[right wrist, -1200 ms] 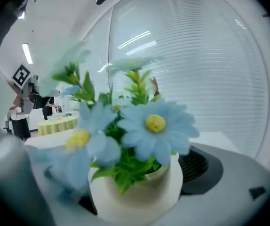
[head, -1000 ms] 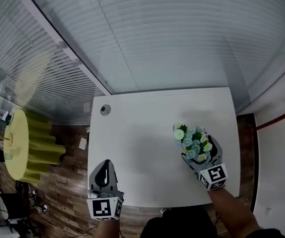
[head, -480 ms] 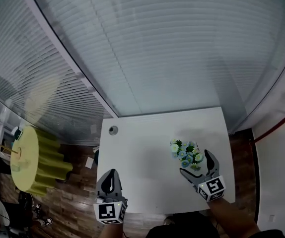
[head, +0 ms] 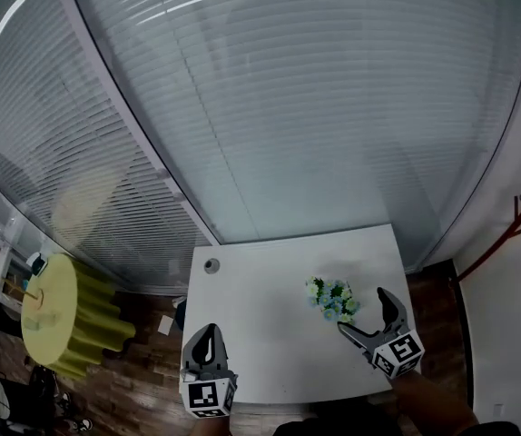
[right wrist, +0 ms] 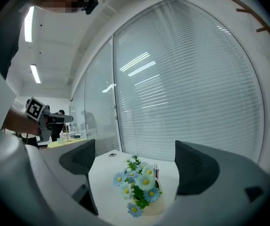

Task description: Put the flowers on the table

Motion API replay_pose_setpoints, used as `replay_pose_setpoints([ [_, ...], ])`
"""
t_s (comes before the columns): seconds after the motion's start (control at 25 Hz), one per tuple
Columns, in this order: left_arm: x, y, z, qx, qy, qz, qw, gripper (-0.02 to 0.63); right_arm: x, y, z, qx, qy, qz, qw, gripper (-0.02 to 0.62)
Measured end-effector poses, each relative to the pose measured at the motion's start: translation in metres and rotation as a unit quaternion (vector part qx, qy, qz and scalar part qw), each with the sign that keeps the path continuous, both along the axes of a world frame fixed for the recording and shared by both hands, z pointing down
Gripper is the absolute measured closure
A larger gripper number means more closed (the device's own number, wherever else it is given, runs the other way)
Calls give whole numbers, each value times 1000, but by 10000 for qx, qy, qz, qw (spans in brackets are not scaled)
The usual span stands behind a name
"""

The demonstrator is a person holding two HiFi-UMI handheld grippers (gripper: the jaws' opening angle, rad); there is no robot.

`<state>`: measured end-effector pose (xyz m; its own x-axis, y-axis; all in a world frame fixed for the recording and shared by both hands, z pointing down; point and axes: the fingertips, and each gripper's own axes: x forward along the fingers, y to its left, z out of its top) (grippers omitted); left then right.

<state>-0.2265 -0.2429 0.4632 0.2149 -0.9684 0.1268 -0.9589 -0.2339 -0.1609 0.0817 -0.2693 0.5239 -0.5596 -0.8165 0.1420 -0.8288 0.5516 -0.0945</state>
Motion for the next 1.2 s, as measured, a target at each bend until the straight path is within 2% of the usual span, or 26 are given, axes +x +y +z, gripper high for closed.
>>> replay_pose_setpoints([
  [0.36,13,0,-4,136,9,89,9999,602,7,6,-30,233,73,-150,9996,68],
  [0.44,17,2,-6,170,26,121,9998,602,10,10,-40,354,59,-120,9993,126],
  [0.48,18,2,-7,186,21,139,9997,602,12,11,-44,420,69,-65,9991,190],
  [0.56,19,2,-11,229,-1,159,9996,603,16,9,-46,498,143,54,9986,421],
  [0.72,19,1,-19,324,-20,145,9994,601,19,5,-47,414,181,53,9990,462],
  [1.0,14,9,-2,191,5,43,9998,603,25,6,-43,416,164,9,9990,506],
  [1.12,9,9,-2,158,68,-82,9998,602,35,0,-42,397,155,72,9991,565],
  [1.2,8,7,0,149,27,-95,9998,602,46,-6,-43,408,183,169,9989,578],
])
